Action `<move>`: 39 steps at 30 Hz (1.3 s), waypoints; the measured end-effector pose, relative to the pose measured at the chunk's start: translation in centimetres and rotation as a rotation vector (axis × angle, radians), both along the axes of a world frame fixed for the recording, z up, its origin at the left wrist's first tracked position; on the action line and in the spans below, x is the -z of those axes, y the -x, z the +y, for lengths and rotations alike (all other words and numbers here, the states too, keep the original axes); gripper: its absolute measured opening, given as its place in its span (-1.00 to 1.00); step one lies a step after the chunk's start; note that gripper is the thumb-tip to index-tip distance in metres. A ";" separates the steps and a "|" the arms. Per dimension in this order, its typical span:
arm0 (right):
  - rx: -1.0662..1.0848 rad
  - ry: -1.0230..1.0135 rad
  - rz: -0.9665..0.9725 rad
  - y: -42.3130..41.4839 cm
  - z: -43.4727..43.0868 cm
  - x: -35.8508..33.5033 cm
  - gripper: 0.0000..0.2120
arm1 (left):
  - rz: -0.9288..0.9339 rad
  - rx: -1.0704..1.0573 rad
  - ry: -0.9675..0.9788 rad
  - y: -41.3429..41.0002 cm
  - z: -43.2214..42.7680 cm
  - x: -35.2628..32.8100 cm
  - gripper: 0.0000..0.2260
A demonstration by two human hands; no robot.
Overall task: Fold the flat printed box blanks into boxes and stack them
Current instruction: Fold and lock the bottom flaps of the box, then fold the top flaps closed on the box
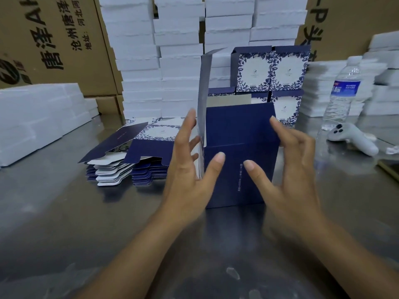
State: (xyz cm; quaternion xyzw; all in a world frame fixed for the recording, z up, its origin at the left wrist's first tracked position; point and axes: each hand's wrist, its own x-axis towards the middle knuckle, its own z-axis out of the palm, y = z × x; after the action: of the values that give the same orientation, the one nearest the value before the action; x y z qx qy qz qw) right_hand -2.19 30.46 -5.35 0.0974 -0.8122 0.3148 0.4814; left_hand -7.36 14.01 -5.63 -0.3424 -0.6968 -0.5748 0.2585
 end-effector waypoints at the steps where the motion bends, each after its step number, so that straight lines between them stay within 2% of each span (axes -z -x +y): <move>1: 0.015 -0.007 0.018 0.0 0.0 -0.1 -0.39 | 0.089 -0.043 0.039 0.0 0.0 -0.1 -0.40; 3: 0.053 -0.035 0.067 0.0 0.0 -0.3 -0.44 | 0.192 -0.121 0.134 -0.1 0.1 -0.1 -0.53; 6: 0.077 -0.022 0.093 0.2 -0.3 -0.7 -0.51 | 0.179 -0.195 0.166 -0.1 0.0 -0.3 -0.65; 11: 0.078 0.024 -0.016 0.4 -0.4 -1.0 -0.65 | 0.222 -0.325 0.155 -0.4 0.0 -1.0 -0.74; 14: 0.082 0.009 -0.029 0.4 -0.6 -1.0 -0.68 | 0.239 -0.370 0.146 -0.8 0.3 -1.3 -0.72; 18: 0.152 -0.080 0.099 0.3 -1.1 -1.3 -0.73 | 0.231 -0.364 0.133 -1.0 0.5 -1.3 -0.72; 22: 0.149 -0.130 0.185 0.4 -1.8 -1.2 -0.76 | 0.304 -0.432 0.148 -1.6 1.3 -1.1 -0.76; 26: 0.072 -0.059 0.156 0.2 -2.0 -1.2 -0.77 | 0.233 -0.438 0.142 -2.2 1.8 -0.9 -0.73; 32: -0.001 -0.011 0.112 0.2 -2.1 -1.5 -0.76 | 0.130 -0.362 0.143 -2.1 1.8 -1.2 -0.86; 39: 0.063 -0.049 0.151 0.3 -1.0 -1.4 -0.76 | 0.140 -0.332 0.125 -1.6 1.0 -1.4 -0.72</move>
State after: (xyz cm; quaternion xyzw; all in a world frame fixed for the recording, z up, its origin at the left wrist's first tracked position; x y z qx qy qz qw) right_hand -2.54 29.49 -3.96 0.1070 -0.7838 0.2710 0.5484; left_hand -5.79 15.05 -4.27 -0.2776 -0.7584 -0.4544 0.3758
